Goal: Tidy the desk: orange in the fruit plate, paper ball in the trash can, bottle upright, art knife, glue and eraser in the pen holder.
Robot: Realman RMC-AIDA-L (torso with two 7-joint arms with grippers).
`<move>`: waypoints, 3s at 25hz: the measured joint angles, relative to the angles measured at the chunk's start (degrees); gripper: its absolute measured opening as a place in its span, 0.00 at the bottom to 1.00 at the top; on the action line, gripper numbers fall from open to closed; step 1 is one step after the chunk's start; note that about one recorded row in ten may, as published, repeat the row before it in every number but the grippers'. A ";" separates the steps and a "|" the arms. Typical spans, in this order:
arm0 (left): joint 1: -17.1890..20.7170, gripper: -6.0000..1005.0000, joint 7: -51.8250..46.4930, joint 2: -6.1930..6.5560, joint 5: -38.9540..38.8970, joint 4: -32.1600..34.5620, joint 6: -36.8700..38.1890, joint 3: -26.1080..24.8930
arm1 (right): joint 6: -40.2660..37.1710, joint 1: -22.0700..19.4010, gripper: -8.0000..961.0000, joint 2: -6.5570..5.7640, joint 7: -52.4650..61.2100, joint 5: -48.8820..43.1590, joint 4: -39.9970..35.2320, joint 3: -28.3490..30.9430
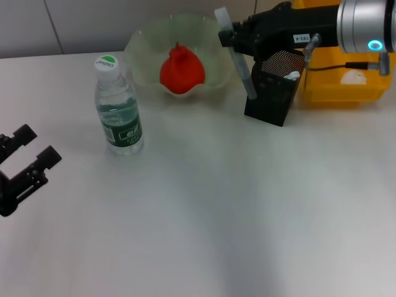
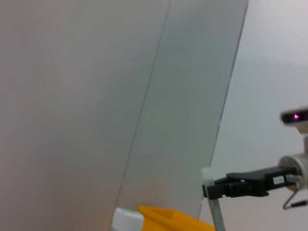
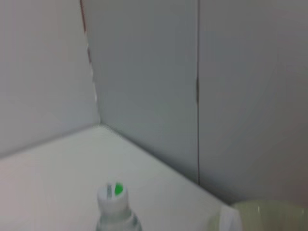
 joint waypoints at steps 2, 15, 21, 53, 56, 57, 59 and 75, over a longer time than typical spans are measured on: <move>-0.05 0.73 -0.05 -0.05 -0.37 -0.22 0.09 -0.53 | 1.76 -1.08 0.15 0.01 -2.76 4.47 2.16 0.07; 0.34 0.73 -1.68 0.02 -0.60 -0.37 0.40 -0.64 | 8.33 -4.28 0.15 0.09 -13.23 17.22 7.36 1.39; 0.22 0.73 -1.95 0.00 -0.26 -0.43 0.44 -0.41 | 10.71 -5.47 0.15 0.01 -14.03 17.44 6.86 1.40; -2.99 0.73 -4.93 -0.16 -1.06 -0.52 0.71 -1.16 | 25.30 -1.52 0.15 -0.29 -25.80 20.09 20.56 2.08; -2.99 0.73 -4.87 -0.23 -1.06 -0.52 0.67 -1.16 | 25.63 -0.63 0.15 -0.32 -29.64 23.86 22.84 2.11; -2.99 0.73 -4.82 -0.24 -1.06 -0.52 0.51 -1.15 | 25.62 -0.27 0.15 -0.36 -31.02 25.10 23.56 2.15; -2.99 0.73 -4.82 -0.24 -1.06 -0.52 0.44 -1.15 | 25.45 -0.15 0.15 -0.39 -31.28 25.30 23.73 2.17; -2.99 0.74 -4.79 -0.31 -1.06 -0.52 0.10 -1.25 | 24.01 -2.59 0.15 -0.08 -30.89 25.30 24.48 1.21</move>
